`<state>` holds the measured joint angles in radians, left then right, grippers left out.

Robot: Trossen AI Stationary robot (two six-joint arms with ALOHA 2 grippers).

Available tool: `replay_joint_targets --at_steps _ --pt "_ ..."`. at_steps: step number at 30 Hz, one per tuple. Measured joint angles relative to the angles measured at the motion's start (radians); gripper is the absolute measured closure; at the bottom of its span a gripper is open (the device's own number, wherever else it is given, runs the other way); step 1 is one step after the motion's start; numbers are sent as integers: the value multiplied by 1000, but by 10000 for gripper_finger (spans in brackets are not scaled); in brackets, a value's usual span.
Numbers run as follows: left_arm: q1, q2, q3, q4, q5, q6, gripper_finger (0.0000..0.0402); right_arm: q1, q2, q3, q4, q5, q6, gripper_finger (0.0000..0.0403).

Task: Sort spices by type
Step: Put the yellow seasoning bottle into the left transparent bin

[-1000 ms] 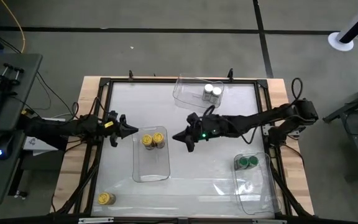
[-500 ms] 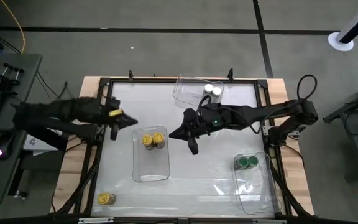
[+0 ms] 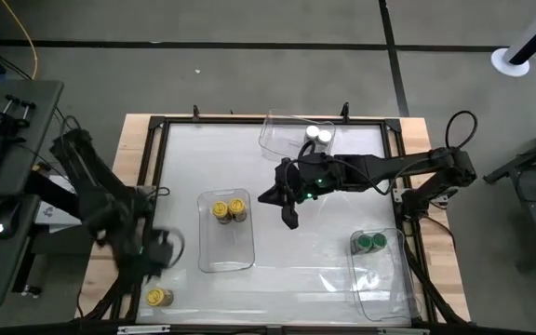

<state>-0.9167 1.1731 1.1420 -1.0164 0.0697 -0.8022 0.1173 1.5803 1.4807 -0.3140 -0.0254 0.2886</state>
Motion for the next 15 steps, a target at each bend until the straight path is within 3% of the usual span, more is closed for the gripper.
replay_joint_targets --at_steps 3,7,15 --pt "-110 66 -32 137 -5 -96 401 -1 0 0 -2 2 -2 402" --pt "-184 152 -34 146 -17 -177 401 -6 0 0 -5 3 -2 402" --pt "-199 276 -34 129 1 -165 401 -14 0 0 -4 3 -10 402"
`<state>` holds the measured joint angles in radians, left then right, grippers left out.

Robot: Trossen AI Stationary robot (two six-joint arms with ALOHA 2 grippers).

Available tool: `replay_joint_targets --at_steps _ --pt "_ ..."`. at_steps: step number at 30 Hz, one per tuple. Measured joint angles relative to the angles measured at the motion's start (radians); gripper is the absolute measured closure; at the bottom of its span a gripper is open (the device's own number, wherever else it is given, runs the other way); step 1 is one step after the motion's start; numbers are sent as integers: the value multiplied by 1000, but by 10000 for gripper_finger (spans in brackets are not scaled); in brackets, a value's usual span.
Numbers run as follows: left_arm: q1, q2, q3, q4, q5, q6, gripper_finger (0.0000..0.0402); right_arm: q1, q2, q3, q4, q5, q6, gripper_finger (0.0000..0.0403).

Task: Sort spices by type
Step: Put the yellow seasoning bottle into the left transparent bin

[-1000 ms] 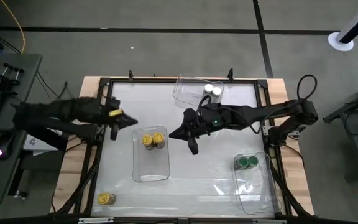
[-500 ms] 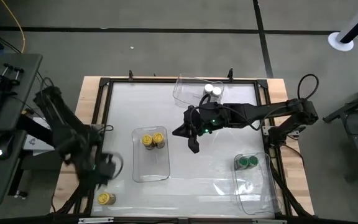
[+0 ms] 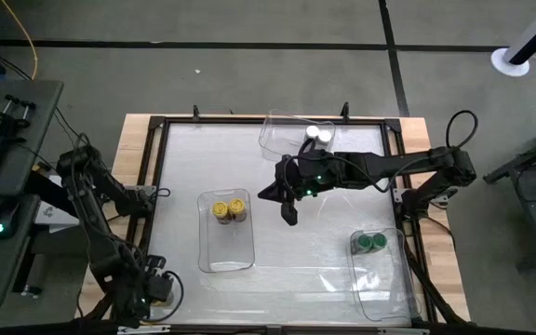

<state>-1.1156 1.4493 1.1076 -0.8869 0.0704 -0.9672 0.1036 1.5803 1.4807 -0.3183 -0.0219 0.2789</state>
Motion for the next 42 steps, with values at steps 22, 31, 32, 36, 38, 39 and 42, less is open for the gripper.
replay_joint_targets --at_steps 22,31,32,36,38,39,42 --pt "76 33 5 -175 -140 102 401 0 0 0 0 0 0 402" --pt "170 3 0 -289 -182 248 401 0 0 -1 0 0 0 402" --pt "183 -8 0 -290 -192 261 401 0 0 -1 0 0 0 402" --pt "234 -47 -6 -317 -236 300 401 0 0 -1 0 0 -11 402" --pt "260 -69 -5 -335 -243 308 401 0 0 -1 0 0 -11 402" --pt "271 -79 -5 -350 -242 309 401 0 0 -1 0 0 -13 402" --pt "296 -121 -5 -370 -197 294 401 0 0 -1 -1 0 -19 402"
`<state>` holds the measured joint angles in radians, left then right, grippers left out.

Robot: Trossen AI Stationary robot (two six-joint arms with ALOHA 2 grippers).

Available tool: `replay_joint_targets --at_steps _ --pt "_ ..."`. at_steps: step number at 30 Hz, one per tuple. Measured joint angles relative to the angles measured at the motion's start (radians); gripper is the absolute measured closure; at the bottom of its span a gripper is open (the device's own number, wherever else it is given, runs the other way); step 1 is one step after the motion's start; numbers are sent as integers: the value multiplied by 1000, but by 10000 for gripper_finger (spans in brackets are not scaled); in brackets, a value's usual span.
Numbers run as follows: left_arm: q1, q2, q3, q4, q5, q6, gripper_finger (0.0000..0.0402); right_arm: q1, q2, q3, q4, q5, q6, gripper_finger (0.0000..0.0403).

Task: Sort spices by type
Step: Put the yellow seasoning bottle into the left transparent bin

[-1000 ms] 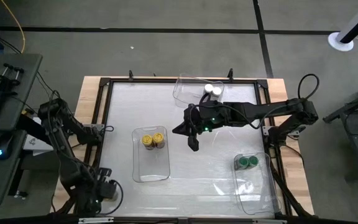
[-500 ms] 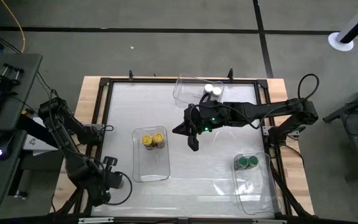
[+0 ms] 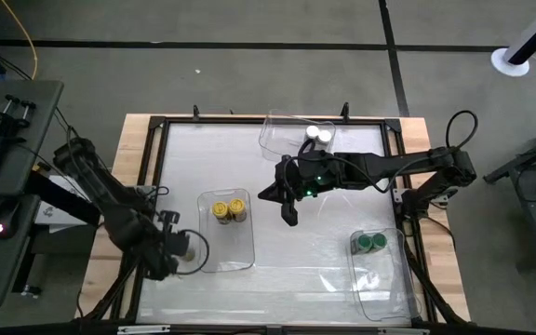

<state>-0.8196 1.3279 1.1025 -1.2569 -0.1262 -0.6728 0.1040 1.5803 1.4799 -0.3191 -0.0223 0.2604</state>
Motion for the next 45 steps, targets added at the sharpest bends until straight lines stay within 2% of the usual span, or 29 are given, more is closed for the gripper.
replay_joint_targets --at_steps 3,6,10,14,22,27,45 --pt "13 -59 2 -3 42 -49 401 -5 0 0 0 0 0 402" --pt "15 -114 3 7 38 -127 400 -13 0 0 0 0 0 402" --pt "15 -153 4 21 35 -213 374 -25 0 0 -1 0 -13 402" --pt "15 -153 4 23 39 -279 310 -30 0 0 -9 0 -34 402" --pt "19 -106 -26 26 22 -456 137 -39 0 0 -44 0 -45 402" --pt "51 -70 -69 30 20 -500 75 -39 0 0 -43 0 -53 402" --pt "107 -65 -257 209 43 -546 64 -39 0 0 -43 0 -34 402"
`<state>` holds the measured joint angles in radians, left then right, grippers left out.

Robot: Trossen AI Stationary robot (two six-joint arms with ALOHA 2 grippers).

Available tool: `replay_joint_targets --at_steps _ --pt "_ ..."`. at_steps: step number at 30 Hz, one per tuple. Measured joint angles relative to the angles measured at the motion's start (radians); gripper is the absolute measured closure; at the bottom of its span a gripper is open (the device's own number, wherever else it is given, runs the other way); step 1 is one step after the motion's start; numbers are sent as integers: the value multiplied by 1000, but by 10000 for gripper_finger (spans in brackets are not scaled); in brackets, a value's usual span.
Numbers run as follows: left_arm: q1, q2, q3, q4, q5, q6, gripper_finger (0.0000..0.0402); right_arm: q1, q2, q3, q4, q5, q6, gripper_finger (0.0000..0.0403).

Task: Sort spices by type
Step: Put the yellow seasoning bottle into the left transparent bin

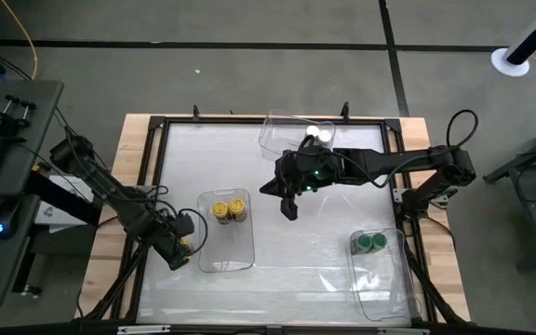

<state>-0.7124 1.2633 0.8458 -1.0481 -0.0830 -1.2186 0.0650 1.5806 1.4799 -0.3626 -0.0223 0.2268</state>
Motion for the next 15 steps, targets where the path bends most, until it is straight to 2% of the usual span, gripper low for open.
replay_joint_targets --at_steps 3,5,7,10,11,15 --pt "0 0 -4 -1 -2 0 71 0 0 0 0 0 0 402" --pt "0 0 -4 1 0 0 89 0 0 0 0 0 0 402" --pt "0 0 -4 -2 14 0 126 0 0 0 0 0 0 402" --pt "0 0 35 -54 26 31 208 0 0 0 0 0 0 402" --pt "0 -1 60 -89 27 49 219 0 0 0 -1 0 0 402" --pt "13 -20 222 -319 -2 112 219 0 0 0 -7 0 0 402"
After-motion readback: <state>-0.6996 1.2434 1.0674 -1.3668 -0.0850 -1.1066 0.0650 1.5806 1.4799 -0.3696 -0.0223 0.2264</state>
